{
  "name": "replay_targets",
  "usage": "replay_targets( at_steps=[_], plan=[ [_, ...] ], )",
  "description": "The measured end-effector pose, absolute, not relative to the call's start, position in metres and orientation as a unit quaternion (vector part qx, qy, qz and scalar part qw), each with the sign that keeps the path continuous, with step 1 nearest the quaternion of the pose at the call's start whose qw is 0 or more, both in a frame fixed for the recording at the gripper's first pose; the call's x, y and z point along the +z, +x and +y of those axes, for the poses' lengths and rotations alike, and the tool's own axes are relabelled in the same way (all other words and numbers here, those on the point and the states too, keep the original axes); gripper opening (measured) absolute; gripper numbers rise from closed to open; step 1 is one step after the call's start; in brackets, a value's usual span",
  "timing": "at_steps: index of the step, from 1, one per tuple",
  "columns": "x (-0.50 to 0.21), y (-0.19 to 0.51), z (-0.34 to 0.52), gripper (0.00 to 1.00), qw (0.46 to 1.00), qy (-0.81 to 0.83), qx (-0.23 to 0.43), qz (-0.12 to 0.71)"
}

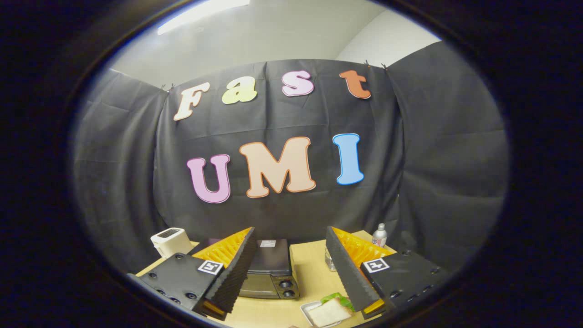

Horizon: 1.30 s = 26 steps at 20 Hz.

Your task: Open the toaster oven, put the food inside, and close the toaster oven door.

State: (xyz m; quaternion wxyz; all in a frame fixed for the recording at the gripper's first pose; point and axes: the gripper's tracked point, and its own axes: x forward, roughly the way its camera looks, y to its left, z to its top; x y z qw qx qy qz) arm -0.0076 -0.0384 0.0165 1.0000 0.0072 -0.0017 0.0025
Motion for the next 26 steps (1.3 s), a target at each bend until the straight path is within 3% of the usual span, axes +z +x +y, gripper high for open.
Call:
replay_targets(
  at_steps=[8,16,26],
  plan=[
    [-0.017,0.004,-0.014,0.96,1.000,0.001,0.018,0.022],
    [-0.094,0.023,0.094,0.96,0.995,0.046,0.072,0.051],
    [-0.155,0.071,0.152,0.96,0.996,0.010,0.062,0.062]
  ],
)
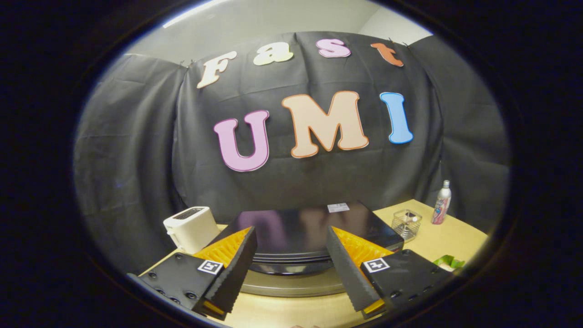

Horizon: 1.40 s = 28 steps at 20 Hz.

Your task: Open the toaster oven, put the food inside, and close the toaster oven door.

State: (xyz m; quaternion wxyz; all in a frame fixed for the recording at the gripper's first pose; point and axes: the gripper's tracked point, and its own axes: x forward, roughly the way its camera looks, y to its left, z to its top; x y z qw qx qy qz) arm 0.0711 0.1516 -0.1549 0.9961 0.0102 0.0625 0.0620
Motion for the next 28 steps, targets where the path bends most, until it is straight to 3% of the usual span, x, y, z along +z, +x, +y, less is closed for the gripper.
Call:
replay_targets(
  at_steps=[6,15,28],
  plan=[
    [-0.201,0.081,0.152,0.96,0.994,-0.006,0.042,0.102],
    [-0.201,0.069,0.149,0.97,0.996,0.001,0.034,0.082],
    [-0.236,-0.016,0.134,0.97,0.985,-0.013,0.043,0.166]
  ],
)
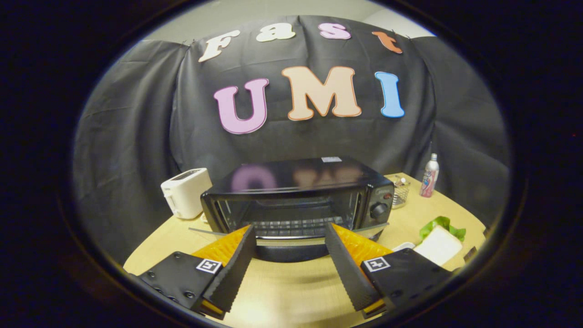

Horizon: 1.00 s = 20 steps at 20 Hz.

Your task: Open the toaster oven, put the food inside, and close the toaster oven door.

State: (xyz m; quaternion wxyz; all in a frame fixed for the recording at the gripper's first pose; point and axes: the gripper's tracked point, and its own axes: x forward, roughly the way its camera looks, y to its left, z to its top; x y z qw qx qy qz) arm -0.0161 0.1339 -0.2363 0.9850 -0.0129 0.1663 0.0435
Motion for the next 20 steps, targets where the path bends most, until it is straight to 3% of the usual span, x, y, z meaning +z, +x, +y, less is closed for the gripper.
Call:
replay_targets(
  at_steps=[15,20],
  plan=[
    [-0.366,-0.101,0.107,0.91,0.916,-0.012,0.052,0.399],
    [-0.373,-0.103,0.104,0.85,0.914,-0.035,0.058,0.400]
  ],
)
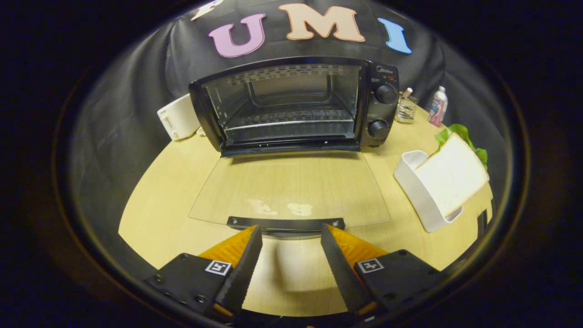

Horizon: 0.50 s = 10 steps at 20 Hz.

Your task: Open the toaster oven, put the food inside, and close the toaster oven door.

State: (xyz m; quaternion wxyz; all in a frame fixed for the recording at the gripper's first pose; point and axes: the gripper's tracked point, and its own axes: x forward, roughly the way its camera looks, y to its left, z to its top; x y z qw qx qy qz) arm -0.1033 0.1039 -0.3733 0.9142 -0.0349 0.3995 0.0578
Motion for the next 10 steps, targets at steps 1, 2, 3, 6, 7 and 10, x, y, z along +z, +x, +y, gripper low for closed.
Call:
replay_targets(
  at_steps=[1,2,3,6,7,10],
  plan=[
    [-0.373,-0.103,0.103,0.85,0.914,-0.035,0.059,0.401],
    [-0.373,-0.103,0.103,0.85,0.914,-0.033,0.059,0.400],
    [-0.373,-0.102,0.103,0.85,0.913,-0.034,0.060,0.401],
    [-0.373,-0.103,0.103,0.85,0.913,-0.034,0.067,0.400],
    [-0.371,-0.102,0.103,0.85,0.914,-0.030,0.071,0.399],
    [-0.362,-0.100,0.104,0.84,0.912,0.004,0.079,0.403]
  ],
)
